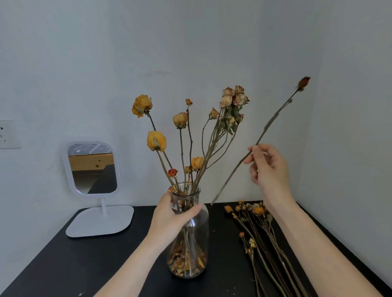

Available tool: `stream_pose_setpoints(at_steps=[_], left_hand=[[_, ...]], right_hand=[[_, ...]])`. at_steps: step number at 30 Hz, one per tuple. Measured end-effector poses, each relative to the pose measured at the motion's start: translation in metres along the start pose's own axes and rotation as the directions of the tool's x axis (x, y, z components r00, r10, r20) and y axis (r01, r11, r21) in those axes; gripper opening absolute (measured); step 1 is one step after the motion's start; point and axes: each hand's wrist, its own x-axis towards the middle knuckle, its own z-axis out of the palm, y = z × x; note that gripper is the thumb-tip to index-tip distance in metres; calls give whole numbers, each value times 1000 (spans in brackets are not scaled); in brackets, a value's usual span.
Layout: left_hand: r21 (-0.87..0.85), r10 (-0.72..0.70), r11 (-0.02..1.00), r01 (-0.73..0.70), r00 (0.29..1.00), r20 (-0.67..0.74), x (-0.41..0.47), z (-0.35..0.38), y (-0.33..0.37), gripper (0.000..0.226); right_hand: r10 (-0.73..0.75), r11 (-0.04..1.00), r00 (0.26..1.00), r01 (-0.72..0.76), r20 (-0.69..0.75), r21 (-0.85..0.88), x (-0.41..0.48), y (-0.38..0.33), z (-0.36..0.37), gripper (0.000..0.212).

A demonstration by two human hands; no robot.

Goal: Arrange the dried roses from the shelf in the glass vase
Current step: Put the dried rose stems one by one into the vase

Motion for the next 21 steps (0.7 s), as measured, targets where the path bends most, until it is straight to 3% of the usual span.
stream_pose_setpoints(at_steps=[7, 21], left_hand=[[16, 10, 1000, -10, 999, -37, -2, 2, -3, 57], [56, 29, 998, -24, 995, -91, -3, 7, -8, 64]], right_hand=[[-143, 988, 990, 142, 11, 58, 3, -11, 13, 16], [-144, 981, 971, 166, 193, -104, -6, 6, 26, 18]])
